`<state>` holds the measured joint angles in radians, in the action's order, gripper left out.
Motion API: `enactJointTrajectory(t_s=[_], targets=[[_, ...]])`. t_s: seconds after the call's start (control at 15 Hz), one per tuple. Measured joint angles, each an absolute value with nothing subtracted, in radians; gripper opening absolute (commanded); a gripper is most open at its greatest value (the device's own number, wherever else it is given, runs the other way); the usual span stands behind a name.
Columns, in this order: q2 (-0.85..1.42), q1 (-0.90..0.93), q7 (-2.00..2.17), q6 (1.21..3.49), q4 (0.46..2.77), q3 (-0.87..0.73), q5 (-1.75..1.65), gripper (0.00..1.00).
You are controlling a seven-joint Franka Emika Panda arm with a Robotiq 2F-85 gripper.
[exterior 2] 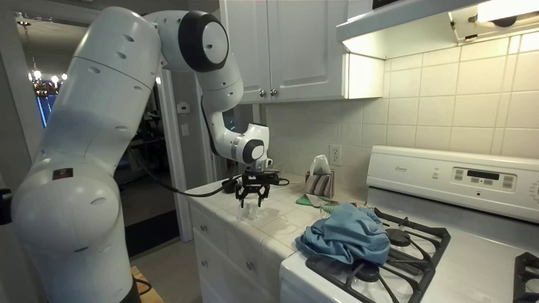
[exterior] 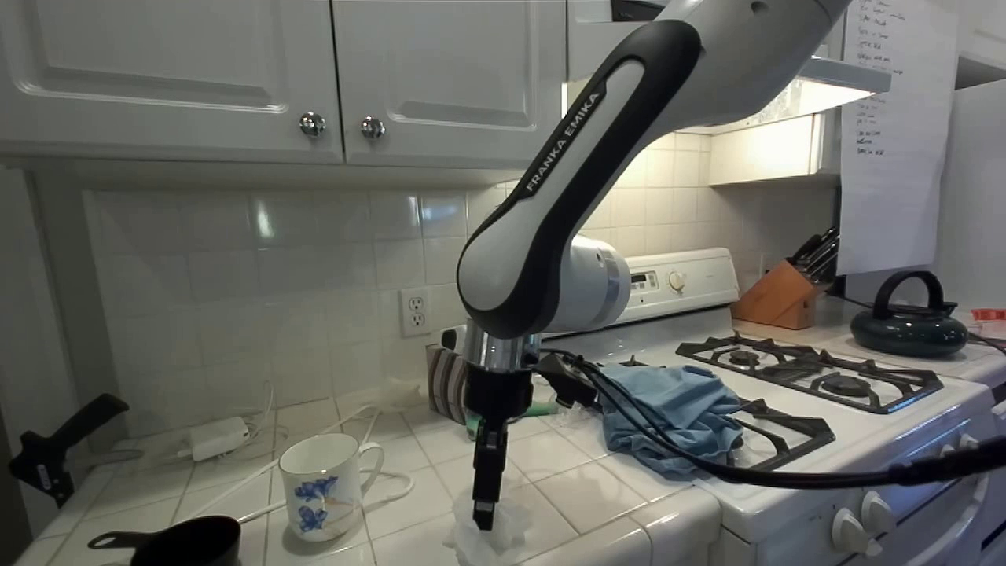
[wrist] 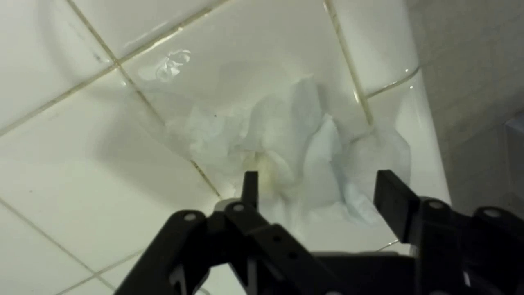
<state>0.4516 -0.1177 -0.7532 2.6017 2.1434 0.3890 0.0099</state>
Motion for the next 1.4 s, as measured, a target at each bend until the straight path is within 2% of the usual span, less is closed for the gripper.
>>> enactJointTrajectory(t_s=[0.33,0.47,1.4], targets=[[0.452,-0.092,-0.753,2.602,2.143,0.361,0.01,0.09],[0.452,-0.083,-0.753,2.602,2.143,0.35,0.01,0.0],[0.5,-0.003,-0.742,2.584,2.103,0.262,0.001,0.0]])
